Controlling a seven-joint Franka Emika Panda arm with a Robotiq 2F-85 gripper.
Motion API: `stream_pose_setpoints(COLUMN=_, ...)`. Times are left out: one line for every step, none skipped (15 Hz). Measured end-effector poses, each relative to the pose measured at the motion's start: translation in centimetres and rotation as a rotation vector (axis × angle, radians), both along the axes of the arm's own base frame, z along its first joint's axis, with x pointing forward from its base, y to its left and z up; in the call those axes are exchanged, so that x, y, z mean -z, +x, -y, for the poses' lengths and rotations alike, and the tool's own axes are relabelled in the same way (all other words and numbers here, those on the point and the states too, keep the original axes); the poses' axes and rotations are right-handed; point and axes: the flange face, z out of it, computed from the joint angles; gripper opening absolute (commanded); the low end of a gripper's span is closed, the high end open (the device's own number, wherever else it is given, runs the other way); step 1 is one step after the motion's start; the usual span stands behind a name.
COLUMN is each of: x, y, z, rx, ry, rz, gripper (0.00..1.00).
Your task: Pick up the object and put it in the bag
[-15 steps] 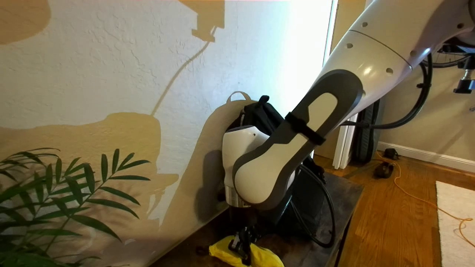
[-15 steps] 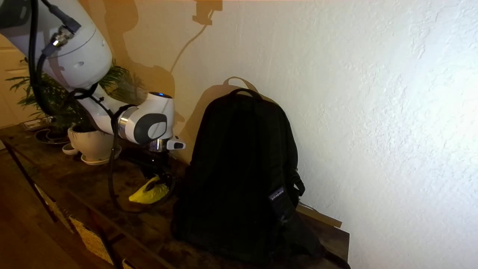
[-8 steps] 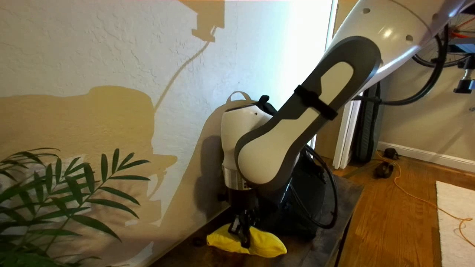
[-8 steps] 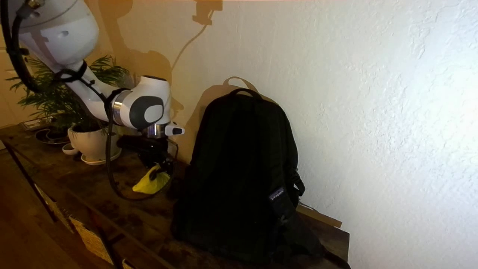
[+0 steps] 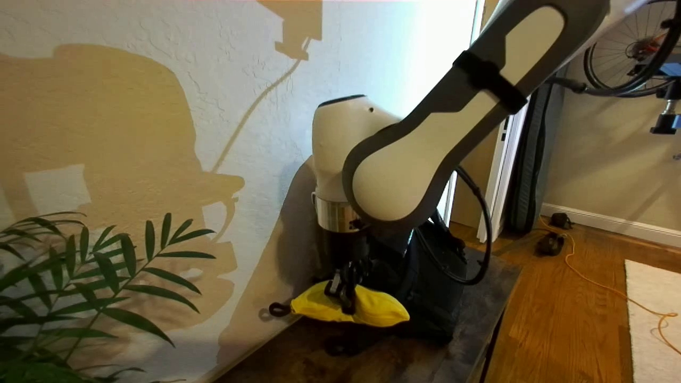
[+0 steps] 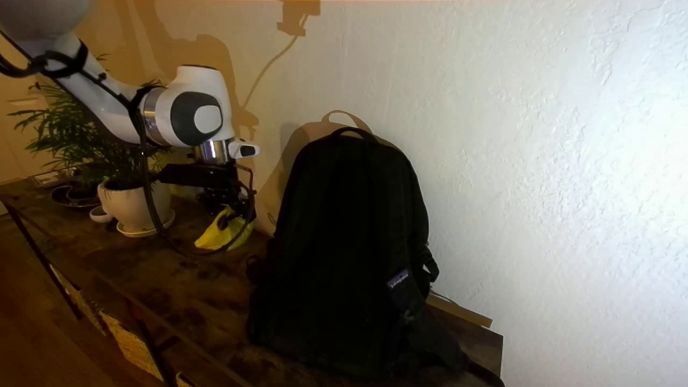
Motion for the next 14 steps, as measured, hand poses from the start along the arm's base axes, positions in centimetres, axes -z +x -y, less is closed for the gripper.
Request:
stream_pose_setpoints(x=-0.9, y=0.0, z=0.0, rx=0.002, ry=-0.012, rz=0.013, gripper=0.07)
stream_pose_setpoints(x=-1.8, y=0.0, z=0.0, rx=0.004, ry=-0.022, rz=0.023, gripper=0.07)
stream_pose_setpoints(x=-2.6, y=0.0, z=0.0, rx=0.006, ry=-0.026, rz=0.03, gripper=0.06)
stream_pose_setpoints(x=-3.2, y=-0.1, z=0.0, rx=0.008, ry=-0.026, rz=0.034, gripper=0.06)
stream_pose_setpoints(x=-3.6, y=-0.2, z=0.0, rx=0.01, ry=-0.025, rz=0.035, gripper=0.06)
stream_pose_setpoints(x=-3.6, y=-0.3, z=0.0, rx=0.014, ry=-0.024, rz=0.032, gripper=0.06)
stream_pose_setpoints(x=-3.3, y=-0.6, z=-0.1, rx=0.02, ry=-0.02, rz=0.024, gripper=0.07)
stream_pose_setpoints(x=-2.8, y=-0.9, z=-0.2, rx=0.027, ry=-0.013, rz=0.012, gripper=0.06)
stream_pose_setpoints(x=-2.1, y=-1.3, z=-0.3, rx=0.036, ry=-0.002, rz=-0.004, gripper=0.06)
stream_pose_setpoints(x=-1.4, y=-1.6, z=-0.5, rx=0.045, ry=0.008, rz=-0.02, gripper=0.06)
stream_pose_setpoints(x=-0.5, y=-1.9, z=-0.8, rx=0.052, ry=0.019, rz=-0.034, gripper=0.06)
stream_pose_setpoints(x=0.5, y=-2.2, z=-1.0, rx=0.06, ry=0.028, rz=-0.048, gripper=0.06)
stream_pose_setpoints(x=1.6, y=-2.5, z=-1.3, rx=0.064, ry=0.036, rz=-0.058, gripper=0.06)
stream_pose_setpoints(x=2.7, y=-2.7, z=-1.5, rx=0.066, ry=0.042, rz=-0.065, gripper=0.06)
